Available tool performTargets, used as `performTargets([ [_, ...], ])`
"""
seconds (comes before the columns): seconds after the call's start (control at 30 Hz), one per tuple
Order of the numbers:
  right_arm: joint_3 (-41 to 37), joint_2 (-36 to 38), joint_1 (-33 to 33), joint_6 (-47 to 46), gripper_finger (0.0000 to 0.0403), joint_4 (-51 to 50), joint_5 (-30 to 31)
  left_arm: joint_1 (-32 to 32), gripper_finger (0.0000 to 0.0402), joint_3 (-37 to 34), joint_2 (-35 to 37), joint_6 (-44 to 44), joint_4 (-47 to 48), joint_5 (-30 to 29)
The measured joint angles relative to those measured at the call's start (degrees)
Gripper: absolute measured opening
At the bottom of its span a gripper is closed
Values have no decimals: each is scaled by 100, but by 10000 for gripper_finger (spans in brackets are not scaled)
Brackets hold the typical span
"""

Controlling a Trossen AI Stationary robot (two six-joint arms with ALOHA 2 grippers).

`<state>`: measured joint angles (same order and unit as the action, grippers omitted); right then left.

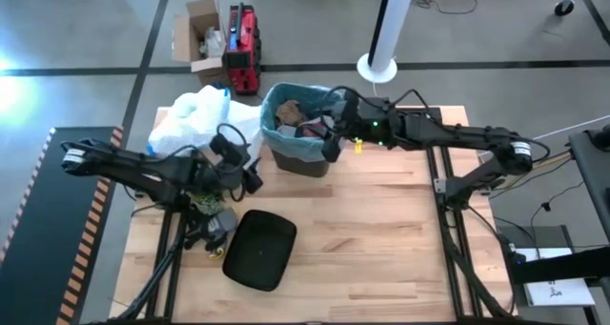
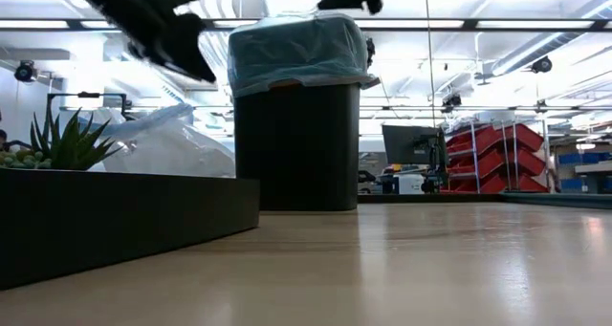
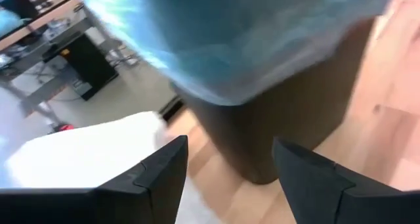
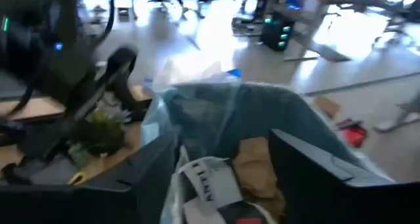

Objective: Place trash/remove bag and relplace

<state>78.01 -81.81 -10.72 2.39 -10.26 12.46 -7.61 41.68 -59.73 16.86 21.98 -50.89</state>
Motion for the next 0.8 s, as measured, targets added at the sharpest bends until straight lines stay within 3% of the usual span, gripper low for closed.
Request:
performTargets([
  [0.17,18,128,189,36,277,-809,194,-196,203,-594,-408,-286,-1769,78],
  [0.3,-137,149,641,127,275,-1352,172,-331,199,-1035,-881,-868,-3527,78],
  [0.4,-343,149,1008,121,266,-1351,515,-359,196,-1169,-1366,-1614,-4343,63],
  [0.6,-664,271,1614,20,249,-1337,1775,-359,192,-1042,-2358,-2679,-5003,-392],
  [0.8,-900,398,1803,-41,241,-1318,2256,-415,194,-594,-3044,-3037,-5042,-455],
])
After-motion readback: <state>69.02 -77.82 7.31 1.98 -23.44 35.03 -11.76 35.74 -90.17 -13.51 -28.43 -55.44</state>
